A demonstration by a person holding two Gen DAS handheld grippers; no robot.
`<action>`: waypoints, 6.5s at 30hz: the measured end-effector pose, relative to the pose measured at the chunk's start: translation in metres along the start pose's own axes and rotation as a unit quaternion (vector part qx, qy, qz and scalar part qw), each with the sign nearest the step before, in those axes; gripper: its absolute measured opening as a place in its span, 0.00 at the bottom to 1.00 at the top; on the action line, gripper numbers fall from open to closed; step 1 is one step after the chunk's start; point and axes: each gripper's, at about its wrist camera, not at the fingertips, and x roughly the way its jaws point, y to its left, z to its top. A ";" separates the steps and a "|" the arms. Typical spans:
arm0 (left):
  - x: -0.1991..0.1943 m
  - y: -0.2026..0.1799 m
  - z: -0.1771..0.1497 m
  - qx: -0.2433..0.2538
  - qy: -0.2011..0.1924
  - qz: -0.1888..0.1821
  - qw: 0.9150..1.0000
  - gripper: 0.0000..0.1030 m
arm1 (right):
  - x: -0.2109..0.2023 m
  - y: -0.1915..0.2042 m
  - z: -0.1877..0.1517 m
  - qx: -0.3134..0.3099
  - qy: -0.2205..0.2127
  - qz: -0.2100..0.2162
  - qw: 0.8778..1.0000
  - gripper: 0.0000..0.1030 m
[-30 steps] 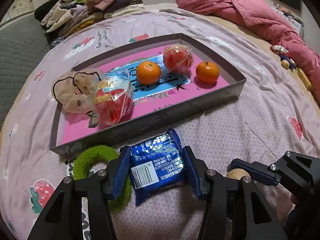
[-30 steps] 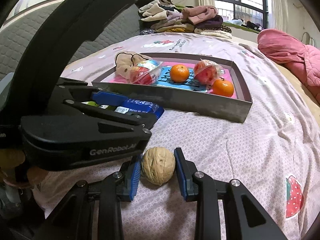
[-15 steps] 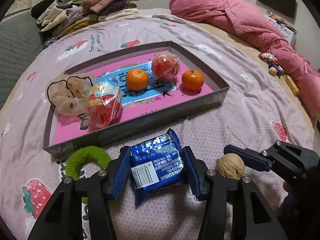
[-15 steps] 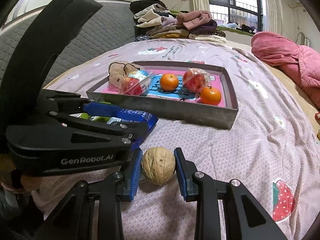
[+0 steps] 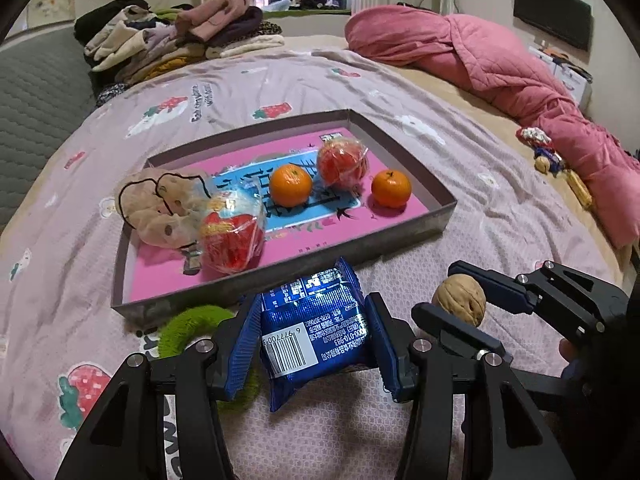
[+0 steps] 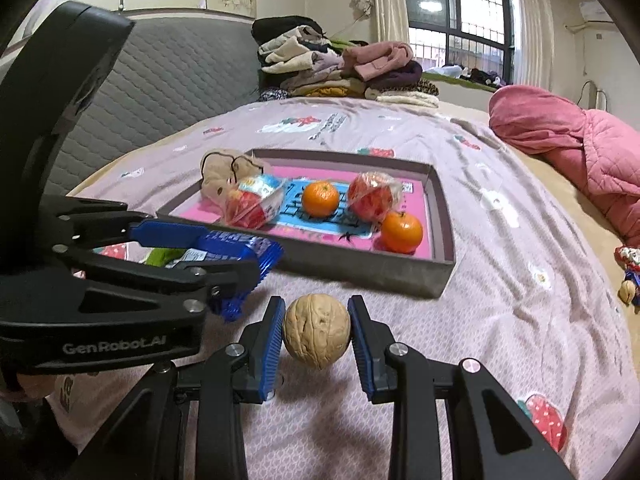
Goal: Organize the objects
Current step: 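Lift the walnut with the right tool while the left tool lifts the snack packet, then lower the walnut onto the pink book while the left tool lowers the packet beside it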
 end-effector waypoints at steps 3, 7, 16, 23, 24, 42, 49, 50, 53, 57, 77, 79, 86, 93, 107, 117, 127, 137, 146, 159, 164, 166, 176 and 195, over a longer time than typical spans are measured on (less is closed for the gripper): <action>-0.004 0.001 0.000 0.000 -0.006 0.003 1.000 0.52 | 0.000 -0.001 0.003 0.000 -0.004 -0.004 1.000 0.32; -0.010 0.003 0.001 -0.001 -0.013 0.006 1.000 0.52 | -0.001 0.000 0.006 0.000 -0.011 -0.008 1.000 0.32; -0.022 0.009 0.002 -0.008 -0.029 0.006 1.000 0.52 | 0.000 0.002 0.014 0.001 -0.023 -0.017 1.000 0.32; -0.035 0.016 0.004 -0.016 -0.051 0.002 0.999 0.52 | 0.000 0.000 0.016 0.002 -0.029 -0.022 0.999 0.32; -0.037 0.016 0.005 -0.017 -0.053 0.003 0.998 0.52 | -0.001 0.001 0.016 0.001 -0.031 -0.023 0.999 0.32; -0.052 0.038 0.008 -0.043 -0.081 0.008 0.996 0.52 | -0.011 -0.002 0.030 0.000 -0.067 -0.032 0.997 0.32; -0.064 0.049 0.011 -0.047 -0.112 0.033 0.992 0.52 | -0.015 -0.005 0.038 0.000 -0.083 -0.036 0.996 0.32; -0.066 0.052 0.012 -0.050 -0.115 0.033 0.992 0.52 | -0.015 -0.004 0.038 -0.001 -0.086 -0.038 0.996 0.32; -0.068 0.060 0.014 -0.056 -0.120 0.038 0.990 0.52 | -0.016 -0.003 0.042 -0.005 -0.094 -0.041 0.995 0.32; -0.069 0.069 0.015 -0.062 -0.130 0.049 0.988 0.52 | -0.016 0.000 0.046 -0.010 -0.098 -0.041 0.994 0.32; -0.050 0.101 0.023 -0.092 -0.139 0.077 0.983 0.52 | -0.005 0.004 0.073 -0.022 -0.129 -0.061 0.989 0.32; -0.047 0.101 0.023 -0.091 -0.139 0.081 0.983 0.52 | -0.002 0.004 0.074 -0.025 -0.130 -0.064 0.989 0.32; -0.037 0.102 0.027 -0.090 -0.145 0.083 0.982 0.52 | 0.009 0.006 0.077 -0.037 -0.124 -0.073 0.989 0.32; -0.022 0.097 0.031 -0.082 -0.142 0.091 0.982 0.52 | 0.028 0.008 0.077 -0.045 -0.108 -0.073 0.990 0.32; -0.001 0.107 0.033 -0.088 -0.126 0.105 0.982 0.52 | 0.051 0.008 0.075 -0.043 -0.084 -0.068 0.993 0.32; 0.010 0.114 0.031 -0.097 -0.114 0.102 0.983 0.52 | 0.071 0.009 0.071 -0.036 -0.060 -0.063 0.996 0.32; 0.022 0.116 0.032 -0.095 -0.105 0.105 0.984 0.52 | 0.091 0.004 0.069 -0.022 -0.031 -0.053 0.998 0.32; 0.032 0.115 0.031 -0.093 -0.093 0.106 0.986 0.52 | 0.097 0.003 0.067 -0.024 -0.014 -0.038 0.999 0.32; 0.037 0.114 0.029 -0.089 -0.084 0.109 0.987 0.52 | 0.106 0.007 0.065 -0.032 0.010 -0.027 0.999 0.32; 0.046 0.110 0.026 -0.080 -0.067 0.108 0.989 0.52 | 0.112 0.001 0.062 -0.019 0.028 -0.021 0.999 0.32; 0.048 0.109 0.026 -0.079 -0.062 0.106 0.989 0.52 | 0.112 0.001 0.062 -0.019 0.029 -0.020 0.999 0.32; 0.048 0.108 0.025 -0.077 -0.059 0.108 0.989 0.52 | 0.112 0.001 0.062 -0.018 0.029 -0.019 0.999 0.32; 0.058 0.110 0.023 -0.088 -0.036 0.099 0.991 0.52 | 0.116 -0.006 0.062 0.004 0.040 -0.019 0.999 0.32; 0.060 0.109 0.022 -0.082 -0.030 0.098 0.991 0.52 | 0.114 -0.006 0.061 0.008 0.041 -0.033 0.999 0.32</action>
